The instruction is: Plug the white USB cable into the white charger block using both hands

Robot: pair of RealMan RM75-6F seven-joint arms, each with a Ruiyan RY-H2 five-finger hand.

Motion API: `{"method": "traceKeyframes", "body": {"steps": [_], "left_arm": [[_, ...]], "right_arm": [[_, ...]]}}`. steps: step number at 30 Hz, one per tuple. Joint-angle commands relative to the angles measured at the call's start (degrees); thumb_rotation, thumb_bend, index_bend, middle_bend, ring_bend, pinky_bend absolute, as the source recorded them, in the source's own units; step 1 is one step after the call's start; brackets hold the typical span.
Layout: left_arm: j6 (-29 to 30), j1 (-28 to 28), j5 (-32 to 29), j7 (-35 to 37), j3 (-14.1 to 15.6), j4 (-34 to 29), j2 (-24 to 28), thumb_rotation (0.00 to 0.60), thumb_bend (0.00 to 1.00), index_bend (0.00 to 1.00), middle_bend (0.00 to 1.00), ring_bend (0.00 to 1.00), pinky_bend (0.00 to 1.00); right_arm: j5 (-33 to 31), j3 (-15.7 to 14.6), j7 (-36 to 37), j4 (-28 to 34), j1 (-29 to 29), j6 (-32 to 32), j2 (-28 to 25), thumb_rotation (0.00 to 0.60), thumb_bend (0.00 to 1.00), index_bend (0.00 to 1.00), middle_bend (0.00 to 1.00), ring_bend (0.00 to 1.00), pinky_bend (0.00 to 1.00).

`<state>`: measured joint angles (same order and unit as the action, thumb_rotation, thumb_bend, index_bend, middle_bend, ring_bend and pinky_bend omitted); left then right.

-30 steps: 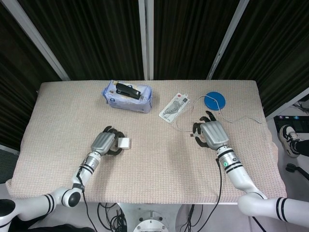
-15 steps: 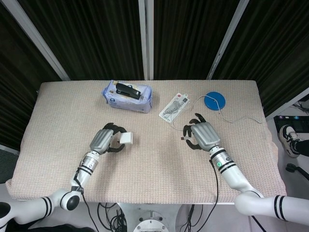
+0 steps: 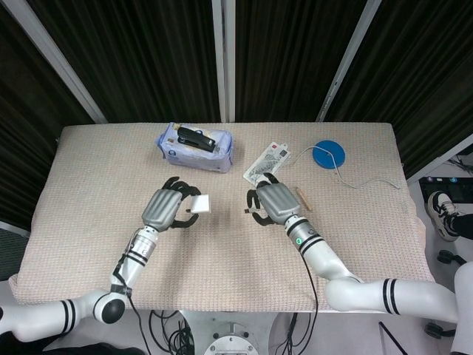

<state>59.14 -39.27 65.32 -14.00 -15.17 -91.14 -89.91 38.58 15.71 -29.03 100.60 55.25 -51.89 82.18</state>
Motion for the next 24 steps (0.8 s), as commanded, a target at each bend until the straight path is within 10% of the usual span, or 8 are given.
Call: {"method": "traceKeyframes", "body": {"steps": [1, 24], "left_arm": [[0.8, -1.2, -2.2, -4.2, -0.6, -2.6, 1.1, 0.527, 0.38, 0.50, 0.44, 0.20, 0.10], [4.1, -4.0, -5.1, -13.8, 0.8, -6.5, 0.7, 0.518, 0.38, 0.50, 0.44, 0.20, 0.10]], "right_arm": [[-2.8, 1.0, -1.4, -1.2, 2.3, -0.7, 1.9, 0.600, 0.33, 0.59, 0.56, 0.23, 0.06], [-10.2, 2.4, -0.6, -4.8, 8.7, -1.7, 5.1, 0.600, 0.33, 0.59, 0.56, 0.24, 0.06]]}}
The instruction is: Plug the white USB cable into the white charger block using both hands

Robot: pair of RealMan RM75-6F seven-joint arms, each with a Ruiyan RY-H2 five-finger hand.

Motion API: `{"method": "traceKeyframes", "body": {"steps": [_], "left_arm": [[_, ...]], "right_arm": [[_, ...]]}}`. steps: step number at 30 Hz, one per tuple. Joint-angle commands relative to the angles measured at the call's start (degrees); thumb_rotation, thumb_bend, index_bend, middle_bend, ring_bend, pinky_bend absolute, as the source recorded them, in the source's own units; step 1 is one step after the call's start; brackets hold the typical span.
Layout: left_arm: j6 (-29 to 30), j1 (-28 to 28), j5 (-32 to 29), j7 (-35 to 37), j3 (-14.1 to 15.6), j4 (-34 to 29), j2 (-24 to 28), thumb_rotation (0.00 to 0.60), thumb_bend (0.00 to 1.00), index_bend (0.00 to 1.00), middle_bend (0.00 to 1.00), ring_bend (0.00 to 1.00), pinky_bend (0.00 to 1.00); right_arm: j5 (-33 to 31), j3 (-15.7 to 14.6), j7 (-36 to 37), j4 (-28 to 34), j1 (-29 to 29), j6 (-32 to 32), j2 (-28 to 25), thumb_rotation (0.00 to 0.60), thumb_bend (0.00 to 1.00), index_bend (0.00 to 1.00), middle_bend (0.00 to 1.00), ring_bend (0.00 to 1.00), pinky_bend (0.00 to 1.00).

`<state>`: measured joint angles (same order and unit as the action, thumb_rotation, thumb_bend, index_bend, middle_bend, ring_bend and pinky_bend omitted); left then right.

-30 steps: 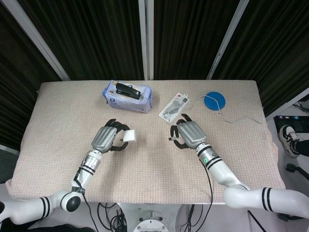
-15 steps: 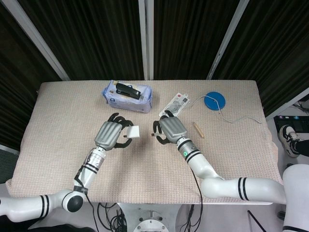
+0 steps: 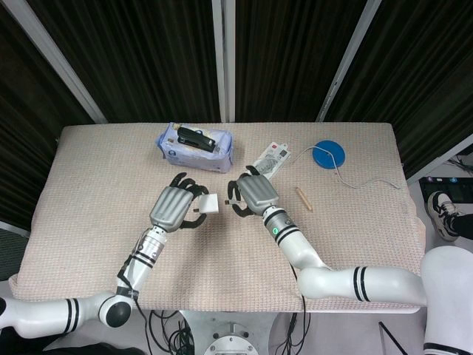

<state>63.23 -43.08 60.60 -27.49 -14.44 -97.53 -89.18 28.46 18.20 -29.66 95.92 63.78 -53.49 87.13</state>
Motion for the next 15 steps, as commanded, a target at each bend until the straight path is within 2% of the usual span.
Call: {"method": "traceKeyframes", "body": {"steps": [1, 15], "left_arm": [[0.0, -0.3, -0.7, -0.5, 0.1, -0.2, 0.0, 0.520, 0.38, 0.50, 0.44, 0.20, 0.10], [0.0, -1.4, -2.9, -1.0, -0.1, -0.5, -0.1, 0.521, 0.38, 0.50, 0.44, 0.20, 0.10]], "right_arm": [[-0.1, -0.1, 0.0, -0.1, 0.3, -0.2, 0.2, 0.600, 0.33, 0.59, 0.56, 0.24, 0.06], [-0.9, -0.7, 0.1, -1.2, 1.8, -0.8, 1.4, 0.600, 0.33, 0.59, 0.56, 0.24, 0.06]]}}
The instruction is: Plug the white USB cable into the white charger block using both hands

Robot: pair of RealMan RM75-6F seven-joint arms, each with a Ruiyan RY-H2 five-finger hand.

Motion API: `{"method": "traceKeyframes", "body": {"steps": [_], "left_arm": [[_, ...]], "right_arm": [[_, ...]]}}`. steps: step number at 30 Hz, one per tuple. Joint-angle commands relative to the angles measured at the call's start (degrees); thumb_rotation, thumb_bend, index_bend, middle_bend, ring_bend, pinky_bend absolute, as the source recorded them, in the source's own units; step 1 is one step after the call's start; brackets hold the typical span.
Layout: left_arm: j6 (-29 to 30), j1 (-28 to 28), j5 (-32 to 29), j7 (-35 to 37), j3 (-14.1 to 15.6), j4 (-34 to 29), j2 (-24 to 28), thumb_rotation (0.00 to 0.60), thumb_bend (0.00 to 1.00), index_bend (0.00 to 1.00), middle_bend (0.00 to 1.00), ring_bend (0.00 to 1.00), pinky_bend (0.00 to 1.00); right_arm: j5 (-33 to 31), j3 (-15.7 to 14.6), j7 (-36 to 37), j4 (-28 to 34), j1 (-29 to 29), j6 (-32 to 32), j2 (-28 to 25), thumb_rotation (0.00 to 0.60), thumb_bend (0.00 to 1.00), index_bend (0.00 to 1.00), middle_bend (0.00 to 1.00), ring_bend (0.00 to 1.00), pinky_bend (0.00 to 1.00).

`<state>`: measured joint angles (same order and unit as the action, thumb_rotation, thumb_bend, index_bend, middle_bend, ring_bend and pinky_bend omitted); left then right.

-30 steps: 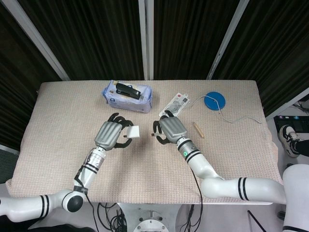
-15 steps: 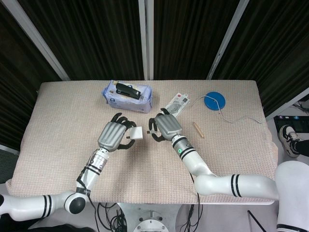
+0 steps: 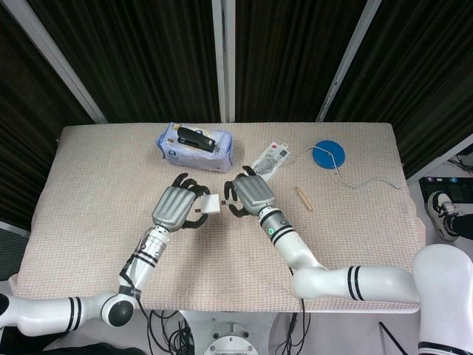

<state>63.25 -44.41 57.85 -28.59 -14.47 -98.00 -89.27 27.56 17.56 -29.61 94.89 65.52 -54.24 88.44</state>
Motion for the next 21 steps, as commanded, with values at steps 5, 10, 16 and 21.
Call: {"method": "traceKeyframes", "body": {"steps": [5, 10, 16, 21], "left_arm": [[-0.4, -0.6, -1.2, -0.3, -0.1, -0.2, 0.1, 0.512, 0.38, 0.50, 0.44, 0.21, 0.11], [-0.8, -1.2, -2.7, -1.0, 0.0, -0.4, 0.4, 0.507, 0.38, 0.50, 0.44, 0.21, 0.10], [-0.9, -1.6, -3.5, -0.7, -0.1, -0.7, 0.6, 0.508, 0.38, 0.50, 0.44, 0.21, 0.11], [-1.3, -2.0, -4.3, -0.3, -0.2, -1.0, 0.8, 0.508, 0.38, 0.50, 0.44, 0.21, 0.11]], "right_arm": [[-0.1, 0.0, 0.2, -0.6, 0.5, -0.3, 0.7, 0.600, 0.33, 0.59, 0.56, 0.24, 0.06], [-0.2, -0.1, 0.3, -1.0, 0.7, -0.6, 1.1, 0.600, 0.33, 0.59, 0.56, 0.24, 0.06], [-0.6, -0.2, -0.1, -1.6, 1.1, -0.8, 1.6, 0.600, 0.33, 0.59, 0.56, 0.25, 0.06], [-0.8, -0.3, -0.5, -2.1, 1.6, -0.9, 2.4, 0.600, 0.33, 0.59, 0.56, 0.25, 0.06]]}}
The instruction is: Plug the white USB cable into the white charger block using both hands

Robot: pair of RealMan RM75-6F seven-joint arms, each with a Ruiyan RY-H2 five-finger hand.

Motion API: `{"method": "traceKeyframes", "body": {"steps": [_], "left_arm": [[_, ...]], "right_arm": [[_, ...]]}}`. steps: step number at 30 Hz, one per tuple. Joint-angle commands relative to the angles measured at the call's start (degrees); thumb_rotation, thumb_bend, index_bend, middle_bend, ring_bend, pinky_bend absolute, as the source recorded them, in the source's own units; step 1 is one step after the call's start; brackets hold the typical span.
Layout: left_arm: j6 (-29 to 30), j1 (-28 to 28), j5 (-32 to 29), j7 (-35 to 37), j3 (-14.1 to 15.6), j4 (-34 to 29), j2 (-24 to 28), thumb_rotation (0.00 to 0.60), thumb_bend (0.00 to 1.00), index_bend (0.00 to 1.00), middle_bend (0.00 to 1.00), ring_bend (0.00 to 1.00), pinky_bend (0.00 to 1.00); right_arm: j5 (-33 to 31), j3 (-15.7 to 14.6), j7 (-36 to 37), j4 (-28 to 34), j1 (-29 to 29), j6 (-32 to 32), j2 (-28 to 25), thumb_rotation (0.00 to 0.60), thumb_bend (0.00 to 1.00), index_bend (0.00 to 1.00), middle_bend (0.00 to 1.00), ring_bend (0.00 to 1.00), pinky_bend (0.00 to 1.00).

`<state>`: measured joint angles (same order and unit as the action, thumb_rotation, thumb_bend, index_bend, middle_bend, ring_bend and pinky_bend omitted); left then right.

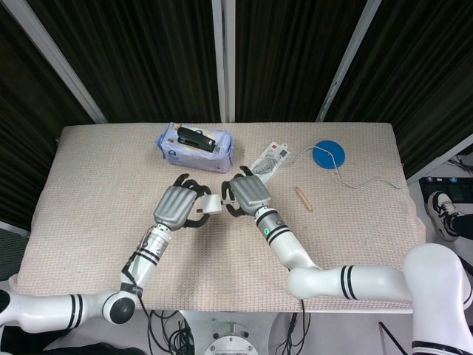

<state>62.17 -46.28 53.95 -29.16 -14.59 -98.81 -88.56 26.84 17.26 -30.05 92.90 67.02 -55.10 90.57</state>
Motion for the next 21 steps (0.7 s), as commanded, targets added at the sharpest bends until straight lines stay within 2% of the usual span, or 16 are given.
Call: {"method": "traceKeyframes", "body": {"steps": [1, 15, 21], "left_arm": [[-0.3, -0.3, -0.5, 0.4, -0.2, -0.2, 0.1, 0.506, 0.38, 0.50, 0.44, 0.21, 0.11], [-1.2, -0.2, -1.3, 6.1, -1.1, -0.2, 0.3, 0.496, 0.38, 0.50, 0.44, 0.22, 0.12], [-1.0, -0.4, -1.4, 6.4, -1.0, -0.1, 0.1, 0.495, 0.38, 0.50, 0.44, 0.23, 0.12]], "right_arm": [[-0.1, 0.1, 0.0, -0.2, 0.2, 0.0, 0.3, 0.600, 0.33, 0.59, 0.56, 0.25, 0.06], [0.5, 0.9, 1.8, -2.6, 0.1, -0.1, 2.8, 0.600, 0.33, 0.59, 0.56, 0.25, 0.06], [0.6, 1.2, 2.1, -3.3, 0.3, -0.4, 4.0, 0.600, 0.33, 0.59, 0.56, 0.25, 0.06]]}}
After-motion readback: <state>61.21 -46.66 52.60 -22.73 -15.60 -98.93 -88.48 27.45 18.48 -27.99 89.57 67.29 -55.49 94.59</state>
